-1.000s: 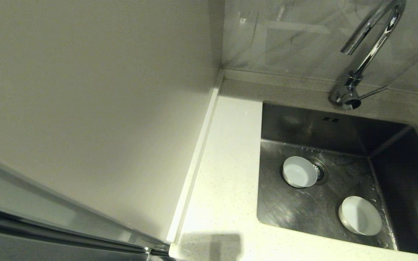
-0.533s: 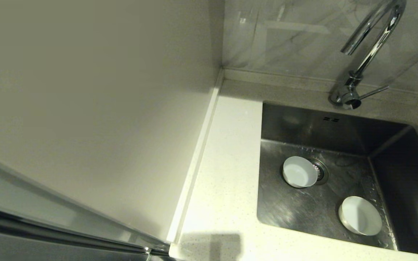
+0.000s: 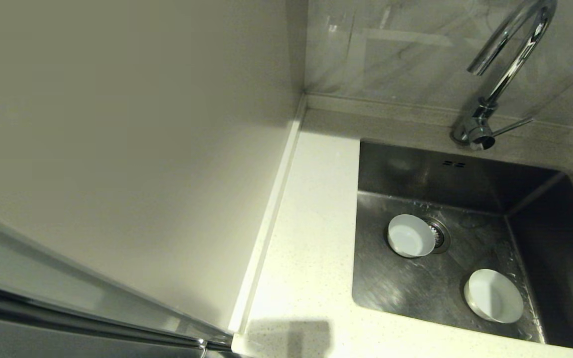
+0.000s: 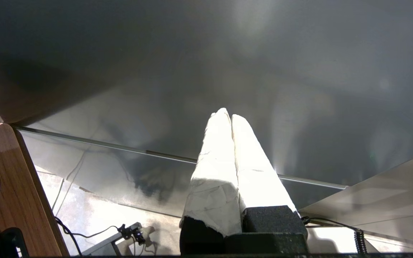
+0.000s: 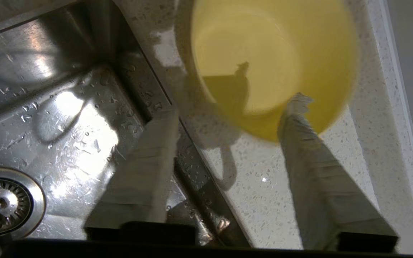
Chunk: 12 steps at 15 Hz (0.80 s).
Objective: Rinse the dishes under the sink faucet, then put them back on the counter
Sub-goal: Put a bowl back to the table from the sink
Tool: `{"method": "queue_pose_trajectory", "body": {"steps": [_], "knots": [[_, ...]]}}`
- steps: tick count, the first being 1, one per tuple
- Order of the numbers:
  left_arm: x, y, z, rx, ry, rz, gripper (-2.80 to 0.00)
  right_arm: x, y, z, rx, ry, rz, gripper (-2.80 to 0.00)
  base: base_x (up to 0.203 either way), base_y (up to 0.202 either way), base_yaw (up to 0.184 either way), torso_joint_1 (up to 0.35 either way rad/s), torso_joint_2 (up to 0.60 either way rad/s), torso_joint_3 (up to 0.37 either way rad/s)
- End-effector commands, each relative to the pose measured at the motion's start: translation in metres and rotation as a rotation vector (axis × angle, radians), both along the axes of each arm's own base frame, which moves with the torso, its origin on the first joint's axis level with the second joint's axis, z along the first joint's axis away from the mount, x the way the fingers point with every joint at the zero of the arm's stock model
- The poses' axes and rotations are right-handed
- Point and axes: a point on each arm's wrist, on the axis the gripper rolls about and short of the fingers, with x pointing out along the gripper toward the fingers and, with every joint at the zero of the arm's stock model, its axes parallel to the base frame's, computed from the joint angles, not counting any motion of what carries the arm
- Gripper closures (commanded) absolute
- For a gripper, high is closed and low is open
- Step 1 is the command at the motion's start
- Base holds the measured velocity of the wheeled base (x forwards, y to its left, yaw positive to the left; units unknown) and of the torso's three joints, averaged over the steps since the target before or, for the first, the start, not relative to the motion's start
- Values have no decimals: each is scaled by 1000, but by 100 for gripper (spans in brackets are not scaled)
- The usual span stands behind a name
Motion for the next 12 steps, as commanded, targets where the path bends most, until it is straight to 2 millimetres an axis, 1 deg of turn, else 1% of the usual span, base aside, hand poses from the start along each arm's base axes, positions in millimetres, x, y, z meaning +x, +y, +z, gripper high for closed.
{"method": "queue_pose_trajectory", "body": {"steps": [1, 3, 4, 6, 7, 8, 9, 10, 12], "knots": [[0, 0, -1, 0, 1, 0, 0, -6, 3, 9, -3, -27, -8, -280, 0, 0, 0, 0, 0, 0], [0, 0, -1, 0, 3, 0, 0, -15, 9, 24, 5, -82, -4, -280, 0, 0, 0, 0, 0, 0], [0, 0, -1, 0, 3, 0, 0, -22, 14, 35, 16, -124, 12, -280, 0, 0, 0, 0, 0, 0], [0, 0, -1, 0, 3, 0, 0, -42, 28, 58, 47, -206, 81, -280, 0, 0, 0, 0, 0, 0], [0, 0, -1, 0, 3, 0, 0, -53, 39, 65, 66, -227, 123, -280, 0, 0, 0, 0, 0, 0], [0, 0, -1, 0, 3, -1, 0, -64, 53, 65, 103, -226, 184, -280, 0, 0, 0, 0, 0, 0], [0, 0, -1, 0, 3, 0, 0, -75, 70, 61, 149, -209, 258, -280, 0, 0, 0, 0, 0, 0], [0, 0, -1, 0, 1, 0, 0, -84, 86, 51, 189, -174, 333, -280, 0, 0, 0, 0, 0, 0], [0, 0, -1, 0, 2, 0, 0, -97, 124, 21, 260, -50, 507, -280, 0, 0, 0, 0, 0, 0]]}}
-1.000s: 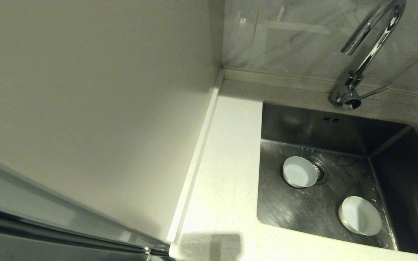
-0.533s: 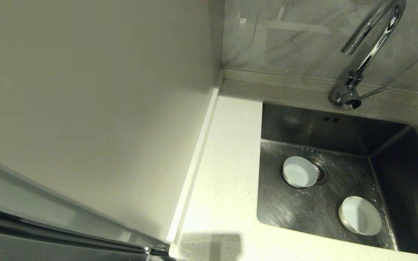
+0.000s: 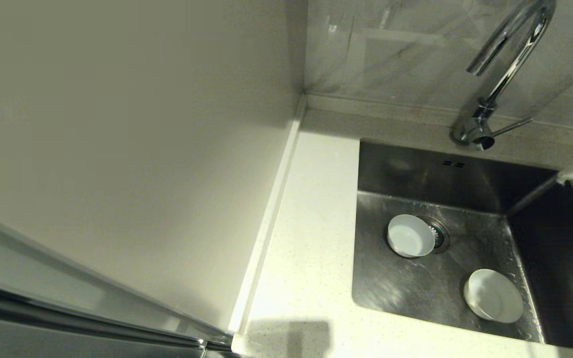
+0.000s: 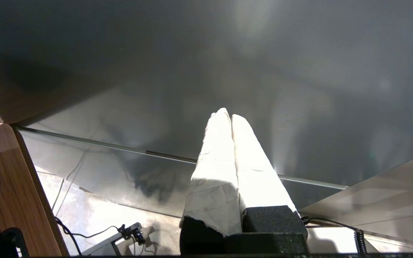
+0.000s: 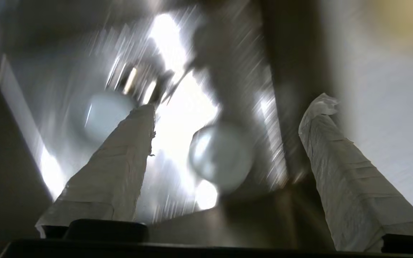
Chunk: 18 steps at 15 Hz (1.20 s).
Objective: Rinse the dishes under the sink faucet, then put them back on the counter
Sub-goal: Put a bowl back to the table from the sink
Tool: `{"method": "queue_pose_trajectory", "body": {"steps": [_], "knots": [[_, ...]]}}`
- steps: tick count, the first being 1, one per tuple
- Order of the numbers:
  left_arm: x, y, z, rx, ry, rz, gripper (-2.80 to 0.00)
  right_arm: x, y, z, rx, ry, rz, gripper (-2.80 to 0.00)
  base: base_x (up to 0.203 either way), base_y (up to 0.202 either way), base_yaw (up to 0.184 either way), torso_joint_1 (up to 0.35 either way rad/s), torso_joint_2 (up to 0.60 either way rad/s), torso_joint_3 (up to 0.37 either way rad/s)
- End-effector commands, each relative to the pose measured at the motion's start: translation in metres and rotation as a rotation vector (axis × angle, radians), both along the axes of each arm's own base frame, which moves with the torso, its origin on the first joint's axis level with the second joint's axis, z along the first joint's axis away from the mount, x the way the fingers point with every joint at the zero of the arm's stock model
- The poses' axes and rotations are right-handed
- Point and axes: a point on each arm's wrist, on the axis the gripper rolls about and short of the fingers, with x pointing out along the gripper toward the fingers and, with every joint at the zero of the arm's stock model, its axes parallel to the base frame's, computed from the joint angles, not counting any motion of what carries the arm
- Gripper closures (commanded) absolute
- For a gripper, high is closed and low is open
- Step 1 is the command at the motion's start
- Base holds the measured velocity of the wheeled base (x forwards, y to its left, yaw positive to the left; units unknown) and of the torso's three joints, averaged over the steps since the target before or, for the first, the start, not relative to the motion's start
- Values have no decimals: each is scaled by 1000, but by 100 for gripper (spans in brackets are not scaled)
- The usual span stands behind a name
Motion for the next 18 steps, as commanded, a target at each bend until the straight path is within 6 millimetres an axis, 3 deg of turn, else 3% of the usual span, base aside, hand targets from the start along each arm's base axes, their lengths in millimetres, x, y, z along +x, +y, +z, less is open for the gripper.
{"method": "queue_pose_trajectory", "body": {"steps": [1, 3, 5, 8, 9, 13, 18], "knots": [[0, 0, -1, 0, 3, 0, 0, -29, 52, -21, 27, 82, 203, -280, 0, 0, 0, 0, 0, 0], [0, 0, -1, 0, 3, -2, 0, -33, 81, -51, 50, 176, 346, -280, 0, 0, 0, 0, 0, 0], [0, 0, -1, 0, 3, 0, 0, -15, 95, -82, 45, 225, 428, -280, 0, 0, 0, 0, 0, 0], [0, 0, -1, 0, 3, 0, 0, 7, 98, -142, -84, 349, 572, -280, 0, 0, 0, 0, 0, 0], [0, 0, -1, 0, 3, -2, 0, 15, 95, -149, -153, 316, 577, -280, 0, 0, 0, 0, 0, 0], [0, 0, -1, 0, 3, 0, 0, 22, 93, -128, -321, 218, 576, -280, 0, 0, 0, 0, 0, 0], [0, 0, -1, 0, 3, 0, 0, 29, 113, -101, -473, 152, 489, -280, 0, 0, 0, 0, 0, 0]]}}
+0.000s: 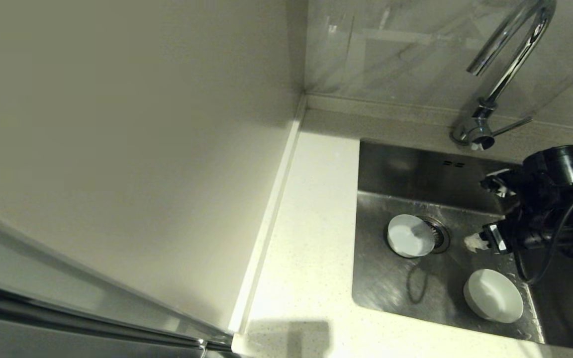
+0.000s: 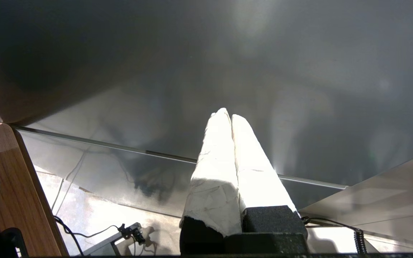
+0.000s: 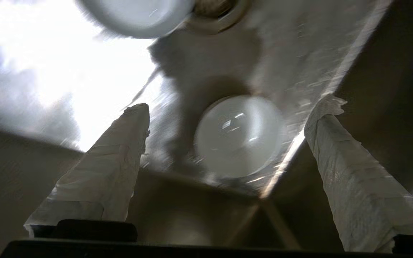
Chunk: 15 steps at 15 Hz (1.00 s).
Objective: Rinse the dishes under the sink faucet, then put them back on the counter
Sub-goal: Put a bowl back to the table from the sink
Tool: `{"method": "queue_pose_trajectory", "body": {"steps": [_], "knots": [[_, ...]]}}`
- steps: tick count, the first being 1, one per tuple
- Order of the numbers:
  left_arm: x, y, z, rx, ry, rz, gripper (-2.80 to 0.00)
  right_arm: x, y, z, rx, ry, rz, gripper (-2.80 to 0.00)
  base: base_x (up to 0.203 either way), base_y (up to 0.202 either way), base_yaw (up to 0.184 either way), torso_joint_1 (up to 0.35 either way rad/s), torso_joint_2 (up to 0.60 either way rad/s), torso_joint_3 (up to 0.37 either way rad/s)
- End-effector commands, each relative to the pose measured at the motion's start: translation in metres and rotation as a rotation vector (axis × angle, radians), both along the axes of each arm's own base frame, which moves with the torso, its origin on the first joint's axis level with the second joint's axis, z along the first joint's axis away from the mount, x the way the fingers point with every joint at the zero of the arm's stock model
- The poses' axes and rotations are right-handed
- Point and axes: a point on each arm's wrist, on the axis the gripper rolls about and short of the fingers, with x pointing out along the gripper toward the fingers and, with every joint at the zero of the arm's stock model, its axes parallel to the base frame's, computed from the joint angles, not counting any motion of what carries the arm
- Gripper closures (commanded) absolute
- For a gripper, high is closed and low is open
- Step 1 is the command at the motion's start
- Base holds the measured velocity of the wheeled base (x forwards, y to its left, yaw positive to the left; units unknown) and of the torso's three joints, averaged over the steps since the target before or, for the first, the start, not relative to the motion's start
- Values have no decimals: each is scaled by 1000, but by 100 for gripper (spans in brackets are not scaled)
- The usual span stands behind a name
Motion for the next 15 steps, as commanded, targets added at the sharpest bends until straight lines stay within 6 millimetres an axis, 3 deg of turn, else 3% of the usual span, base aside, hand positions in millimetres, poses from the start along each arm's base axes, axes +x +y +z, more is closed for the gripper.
{"method": "queue_pose_trajectory", "body": {"steps": [1, 5, 7, 11, 15], "knots": [[0, 0, -1, 0, 3, -1, 0, 6, 20, 4, -63, -43, 8, -280, 0, 0, 0, 0, 0, 0], [0, 0, -1, 0, 2, 0, 0, 38, 61, 3, -100, -101, -8, -280, 0, 0, 0, 0, 0, 0], [0, 0, -1, 0, 3, 0, 0, 51, 77, -11, -93, -41, -39, -280, 0, 0, 0, 0, 0, 0], [0, 0, -1, 0, 3, 0, 0, 72, 86, -52, -129, 46, -109, -280, 0, 0, 0, 0, 0, 0], [0, 0, -1, 0, 3, 0, 0, 91, 89, -61, -66, 41, -248, -280, 0, 0, 0, 0, 0, 0]]}}
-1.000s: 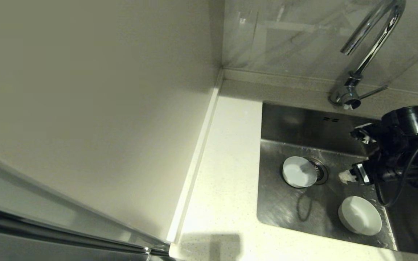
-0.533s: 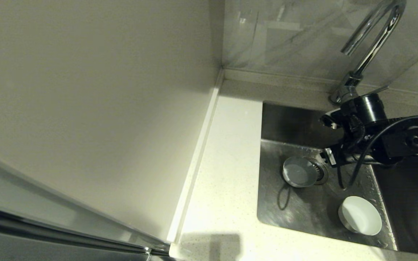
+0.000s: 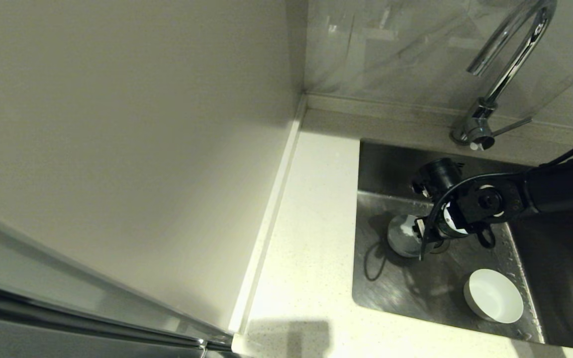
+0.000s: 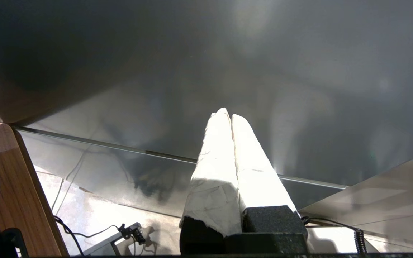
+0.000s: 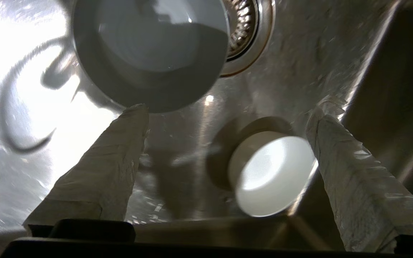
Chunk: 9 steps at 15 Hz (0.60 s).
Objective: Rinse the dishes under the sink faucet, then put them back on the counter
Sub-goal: Put a bowl back to the table from the sink
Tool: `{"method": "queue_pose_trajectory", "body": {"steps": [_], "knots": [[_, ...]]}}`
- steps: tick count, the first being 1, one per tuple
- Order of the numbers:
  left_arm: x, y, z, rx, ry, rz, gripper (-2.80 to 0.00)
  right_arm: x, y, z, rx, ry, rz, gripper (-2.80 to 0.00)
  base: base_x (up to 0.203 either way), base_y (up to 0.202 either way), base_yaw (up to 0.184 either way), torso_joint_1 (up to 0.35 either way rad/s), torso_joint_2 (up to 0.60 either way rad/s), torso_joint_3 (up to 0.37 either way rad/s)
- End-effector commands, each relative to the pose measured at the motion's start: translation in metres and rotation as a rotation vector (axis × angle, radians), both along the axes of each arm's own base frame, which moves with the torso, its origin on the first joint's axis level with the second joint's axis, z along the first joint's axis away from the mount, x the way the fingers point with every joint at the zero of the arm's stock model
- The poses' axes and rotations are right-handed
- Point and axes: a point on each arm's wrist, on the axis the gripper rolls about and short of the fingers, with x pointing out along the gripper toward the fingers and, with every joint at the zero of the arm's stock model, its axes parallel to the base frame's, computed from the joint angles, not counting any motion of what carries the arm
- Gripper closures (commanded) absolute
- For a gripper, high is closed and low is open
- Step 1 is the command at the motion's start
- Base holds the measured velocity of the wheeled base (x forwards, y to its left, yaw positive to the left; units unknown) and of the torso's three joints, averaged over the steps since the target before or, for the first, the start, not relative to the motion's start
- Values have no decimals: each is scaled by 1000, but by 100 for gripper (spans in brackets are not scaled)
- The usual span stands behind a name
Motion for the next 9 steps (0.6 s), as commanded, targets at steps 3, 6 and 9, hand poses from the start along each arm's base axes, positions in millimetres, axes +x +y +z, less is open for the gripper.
{"method": "queue_pose_trajectory", "body": {"steps": [3, 6, 9], "knots": [[0, 0, -1, 0, 3, 1, 0, 21, 6, -4, 141, 50, -224, -280, 0, 0, 0, 0, 0, 0], [0, 0, -1, 0, 3, 1, 0, 31, 8, -22, 226, 87, -350, -280, 0, 0, 0, 0, 0, 0], [0, 0, -1, 0, 3, 1, 0, 36, 1, -47, 259, 112, -486, -280, 0, 0, 0, 0, 0, 0]]}}
